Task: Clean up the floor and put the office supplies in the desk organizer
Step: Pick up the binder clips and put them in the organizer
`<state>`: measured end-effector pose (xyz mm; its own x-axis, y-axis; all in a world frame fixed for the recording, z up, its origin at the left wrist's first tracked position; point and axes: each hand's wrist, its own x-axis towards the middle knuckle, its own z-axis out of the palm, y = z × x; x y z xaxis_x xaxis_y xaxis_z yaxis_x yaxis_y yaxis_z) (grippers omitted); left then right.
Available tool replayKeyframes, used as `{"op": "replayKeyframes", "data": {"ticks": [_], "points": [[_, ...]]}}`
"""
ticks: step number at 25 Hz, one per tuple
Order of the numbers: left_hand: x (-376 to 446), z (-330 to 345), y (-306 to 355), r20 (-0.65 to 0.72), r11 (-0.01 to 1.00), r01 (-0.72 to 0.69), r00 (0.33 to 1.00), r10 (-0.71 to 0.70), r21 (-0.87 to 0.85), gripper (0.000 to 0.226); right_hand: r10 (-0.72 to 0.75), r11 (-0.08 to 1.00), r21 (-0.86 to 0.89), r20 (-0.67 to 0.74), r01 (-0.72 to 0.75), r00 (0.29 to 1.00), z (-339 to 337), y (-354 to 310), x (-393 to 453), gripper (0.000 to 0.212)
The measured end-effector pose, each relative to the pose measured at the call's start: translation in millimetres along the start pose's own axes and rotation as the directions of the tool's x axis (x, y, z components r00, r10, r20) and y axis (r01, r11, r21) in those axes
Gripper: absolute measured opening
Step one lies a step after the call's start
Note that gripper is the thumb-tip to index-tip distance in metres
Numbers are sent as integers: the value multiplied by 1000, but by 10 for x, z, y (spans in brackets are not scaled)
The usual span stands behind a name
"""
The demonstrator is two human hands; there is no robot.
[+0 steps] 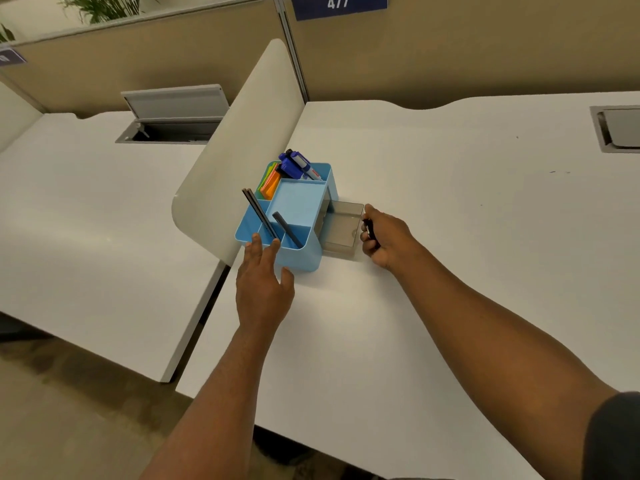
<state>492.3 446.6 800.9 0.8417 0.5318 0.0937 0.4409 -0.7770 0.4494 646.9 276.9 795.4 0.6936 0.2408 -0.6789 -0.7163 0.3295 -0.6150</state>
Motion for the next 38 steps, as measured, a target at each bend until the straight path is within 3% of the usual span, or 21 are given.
{"op": "replayKeyframes", "data": {"ticks": [4,6,13,18,21,24,26,29,38], "points": [[4,27,-35,-2,1000,17,1000,-17,-14,57,95,913,384,126,-136,988,223,-121,-80,26],[7,31,-46,-3,1000,15,1000,-15,-20,57,95,904,407,107,-131,990,335,-165,-95,24],[24,48,-49,4,1000,27,1000,-27,-14,58,126,936,321,72,-143,989,475,-230,-142,25],[24,44,-35,5,999,34,999,-34,-18,57,167,960,209,103,-186,981,458,-247,-124,64],[21,38,-25,2,999,30,1000,-30,-14,57,157,976,123,158,-177,975,443,-278,-166,71],[18,34,-28,0,1000,18,1000,-18,-10,57,29,997,60,124,-37,992,412,-305,-168,52],[18,35,-29,-2,1000,23,1000,-23,-11,57,-127,992,-17,-54,126,990,352,-279,-123,25],[12,36,-23,-1,999,36,999,-36,-20,58,-259,951,-235,-242,203,935,204,-121,-60,25],[-1,-1,-2,12,999,30,999,-30,-32,60,-241,908,-358,-27,216,970,253,344,76,27]]}}
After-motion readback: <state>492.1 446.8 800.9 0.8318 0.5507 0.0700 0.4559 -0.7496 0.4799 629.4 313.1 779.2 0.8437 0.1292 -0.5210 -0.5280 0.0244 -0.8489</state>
